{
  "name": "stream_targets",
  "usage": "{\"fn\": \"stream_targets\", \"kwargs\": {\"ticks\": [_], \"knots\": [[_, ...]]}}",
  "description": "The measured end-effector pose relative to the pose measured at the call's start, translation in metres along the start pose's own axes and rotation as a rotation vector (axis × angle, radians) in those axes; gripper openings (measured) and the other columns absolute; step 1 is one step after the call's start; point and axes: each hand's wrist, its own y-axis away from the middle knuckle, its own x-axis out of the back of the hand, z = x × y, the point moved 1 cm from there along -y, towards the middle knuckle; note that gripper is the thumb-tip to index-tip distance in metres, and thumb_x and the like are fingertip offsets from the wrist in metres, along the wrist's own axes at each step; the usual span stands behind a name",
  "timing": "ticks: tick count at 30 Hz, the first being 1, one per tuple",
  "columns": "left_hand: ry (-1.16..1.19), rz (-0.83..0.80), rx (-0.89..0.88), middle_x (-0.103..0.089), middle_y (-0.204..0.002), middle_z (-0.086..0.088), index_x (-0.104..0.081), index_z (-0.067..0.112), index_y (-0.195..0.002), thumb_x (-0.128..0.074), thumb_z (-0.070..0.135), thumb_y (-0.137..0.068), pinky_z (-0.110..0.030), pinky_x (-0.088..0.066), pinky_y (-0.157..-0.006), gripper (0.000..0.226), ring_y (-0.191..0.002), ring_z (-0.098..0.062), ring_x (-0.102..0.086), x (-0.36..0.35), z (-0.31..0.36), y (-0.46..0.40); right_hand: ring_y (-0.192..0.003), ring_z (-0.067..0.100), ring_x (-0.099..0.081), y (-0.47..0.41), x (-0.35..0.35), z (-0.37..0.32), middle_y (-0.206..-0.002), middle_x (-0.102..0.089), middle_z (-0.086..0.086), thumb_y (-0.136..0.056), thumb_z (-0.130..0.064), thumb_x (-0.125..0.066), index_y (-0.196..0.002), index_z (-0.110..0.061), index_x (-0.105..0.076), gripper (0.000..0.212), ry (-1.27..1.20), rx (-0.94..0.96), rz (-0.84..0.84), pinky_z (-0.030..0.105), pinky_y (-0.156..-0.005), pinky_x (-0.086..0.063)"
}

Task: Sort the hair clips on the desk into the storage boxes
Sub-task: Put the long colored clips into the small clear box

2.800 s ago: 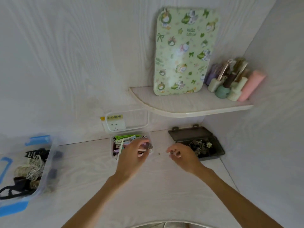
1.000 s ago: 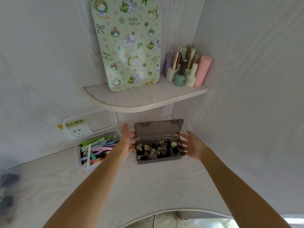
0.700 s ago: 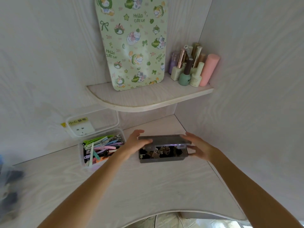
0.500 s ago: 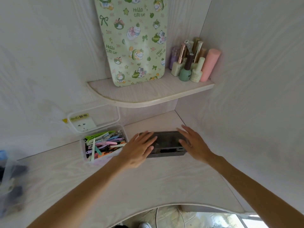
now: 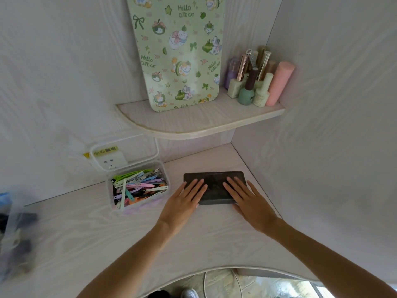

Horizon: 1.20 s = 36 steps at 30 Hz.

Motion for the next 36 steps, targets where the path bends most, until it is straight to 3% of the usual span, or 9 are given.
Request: {"fn": "stream_targets", "kwargs": {"ticks": [2,8,13,17,20,22,24,29,36], "knots": [[-0.014,0.017,0.015,-0.054,-0.136,-0.008,-0.053,0.012,-0.131,-0.079,0.025,-0.067,-0.036,-0.043,-0.1,0.07,-0.123,-0.021,-0.054,0.002,0.003,0.0,-0.138,0.027,-0.032,0.0,-0.007,0.0,-0.151,-0.031,0.008,-0.099,-0.034,-0.008,-0.147,-0.016,-0.012,0.052,0.046,0.005,0.053,0.045,-0.109,-0.034],[0.023,-0.046,0.111,-0.052,-0.137,-0.011,-0.053,0.01,-0.13,-0.083,0.021,-0.064,-0.036,-0.043,-0.1,0.074,-0.121,-0.024,-0.055,-0.002,-0.001,-0.017,-0.134,0.029,-0.039,-0.025,0.0,0.009,-0.148,-0.037,0.009,-0.071,-0.018,-0.076,-0.144,-0.015,-0.026,0.089,0.111,0.036,0.093,0.048,-0.113,-0.026],[0.201,-0.209,0.304,0.0,-0.159,-0.003,-0.006,0.021,-0.15,-0.038,0.037,-0.099,-0.041,-0.01,-0.118,0.062,-0.147,-0.024,-0.004,0.014,-0.018,-0.057,-0.128,0.035,-0.047,-0.076,0.016,0.015,-0.14,-0.048,0.015,-0.057,-0.016,-0.083,-0.132,-0.017,-0.052,0.082,0.003,-0.155,0.13,0.05,-0.102,-0.039],[0.7,0.063,0.697,-0.022,-0.152,-0.01,-0.024,0.011,-0.145,-0.048,0.03,-0.095,-0.035,-0.025,-0.113,0.059,-0.14,-0.025,-0.024,0.03,-0.012,-0.055,-0.107,0.023,-0.054,-0.076,0.035,-0.006,-0.124,-0.054,0.01,-0.081,-0.005,-0.064,-0.118,-0.012,-0.056,0.039,-0.658,-0.619,0.28,0.034,-0.089,-0.049],[1.214,0.037,1.063,-0.045,-0.136,-0.014,-0.04,0.003,-0.133,-0.047,0.009,-0.095,-0.034,-0.038,-0.102,0.04,-0.126,-0.028,-0.044,0.022,-0.009,-0.044,-0.088,0.022,-0.06,-0.069,0.042,-0.017,-0.104,-0.062,0.012,-0.092,-0.024,-0.055,-0.106,-0.004,-0.055,0.025,-1.374,-1.041,-0.084,0.034,-0.083,-0.051],[1.525,-0.1,1.227,-0.059,-0.114,-0.015,-0.054,0.003,-0.11,-0.043,0.004,-0.096,-0.03,-0.045,-0.084,0.019,-0.104,-0.028,-0.057,0.017,-0.011,-0.044,-0.092,0.027,-0.062,-0.068,0.042,-0.02,-0.103,-0.062,0.013,-0.092,-0.029,-0.055,-0.103,-0.006,-0.054,0.025,-1.844,-1.053,-0.322,0.036,-0.088,-0.049],[1.73,-0.094,1.306,-0.059,-0.091,-0.009,-0.057,0.009,-0.091,-0.038,-0.001,-0.096,-0.024,-0.046,-0.072,0.022,-0.082,-0.018,-0.056,0.019,-0.013,-0.047,-0.095,0.028,-0.062,-0.073,0.039,-0.019,-0.106,-0.062,0.016,-0.093,-0.016,-0.054,-0.106,-0.005,-0.054,0.017,-2.146,-1.043,-0.244,0.037,-0.091,-0.047],[1.818,-0.193,1.162,-0.047,-0.14,-0.007,-0.041,0.009,-0.139,-0.032,-0.009,-0.093,-0.037,-0.037,-0.104,0.05,-0.129,-0.023,-0.045,0.019,-0.023,-0.062,-0.104,0.03,-0.059,-0.091,0.024,-0.013,-0.114,-0.06,0.017,-0.097,-0.006,-0.043,-0.123,-0.017,-0.051,0.03,-2.476,-1.022,-0.062,0.039,-0.086,-0.049],[1.9,-0.108,1.224,-0.054,-0.129,-0.011,-0.052,0.005,-0.128,-0.034,-0.012,-0.091,-0.034,-0.039,-0.098,0.044,-0.117,-0.022,-0.049,0.011,-0.027,-0.083,-0.113,0.035,-0.056,-0.095,0.012,-0.001,-0.123,-0.056,0.018,-0.099,-0.007,-0.036,-0.119,-0.018,-0.054,0.029,-2.585,-1.048,0.042,0.046,-0.101,-0.042]]}}
